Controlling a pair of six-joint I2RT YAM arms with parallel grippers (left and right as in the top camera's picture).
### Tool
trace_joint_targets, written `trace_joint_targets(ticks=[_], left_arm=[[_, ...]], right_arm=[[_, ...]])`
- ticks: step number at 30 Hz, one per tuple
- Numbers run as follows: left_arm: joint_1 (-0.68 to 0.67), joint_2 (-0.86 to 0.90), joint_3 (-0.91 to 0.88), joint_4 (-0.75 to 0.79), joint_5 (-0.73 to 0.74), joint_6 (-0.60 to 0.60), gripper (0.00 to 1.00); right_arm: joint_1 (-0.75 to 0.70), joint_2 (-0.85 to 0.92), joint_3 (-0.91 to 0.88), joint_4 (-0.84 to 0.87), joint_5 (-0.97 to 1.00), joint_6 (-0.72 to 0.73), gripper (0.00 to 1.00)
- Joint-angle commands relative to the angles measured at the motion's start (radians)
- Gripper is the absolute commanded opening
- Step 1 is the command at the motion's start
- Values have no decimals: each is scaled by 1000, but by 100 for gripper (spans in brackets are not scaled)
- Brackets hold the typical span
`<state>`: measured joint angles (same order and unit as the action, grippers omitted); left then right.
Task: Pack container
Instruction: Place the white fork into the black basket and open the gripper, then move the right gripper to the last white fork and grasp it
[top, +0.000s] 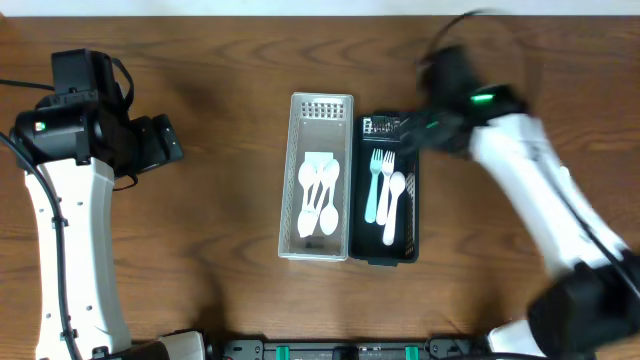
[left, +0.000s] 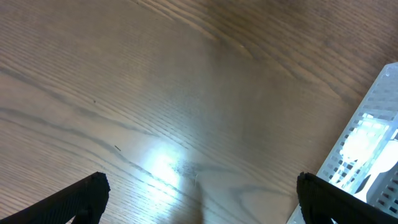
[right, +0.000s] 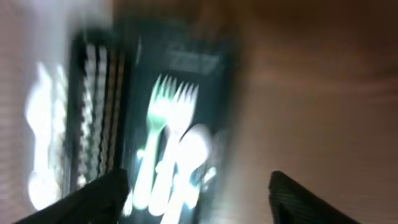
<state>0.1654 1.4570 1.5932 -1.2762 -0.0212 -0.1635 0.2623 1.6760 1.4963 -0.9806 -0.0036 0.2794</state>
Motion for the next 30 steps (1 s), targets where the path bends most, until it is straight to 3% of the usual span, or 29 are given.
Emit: trace_joint_targets(ticks=[1,8,13,20,30], left_arm=[[3,2,-8,-3,6,-2,98],[3,2,-8,-3,6,-3,98],[3,2,-8,-3,6,-3,98],[3,2,-8,-3,6,-2,98],[3,2,-8,-3,6,-2,98]], right_arm=[[-194,-167,64,-19,22,-127,82],[-622,-183,45,-132,22,-307,86],[-798,-91,3,-130,22,-349,88],[-888,96,-27,-122,22,-394,89],[-897,311,-27,-116,22,-435,89]])
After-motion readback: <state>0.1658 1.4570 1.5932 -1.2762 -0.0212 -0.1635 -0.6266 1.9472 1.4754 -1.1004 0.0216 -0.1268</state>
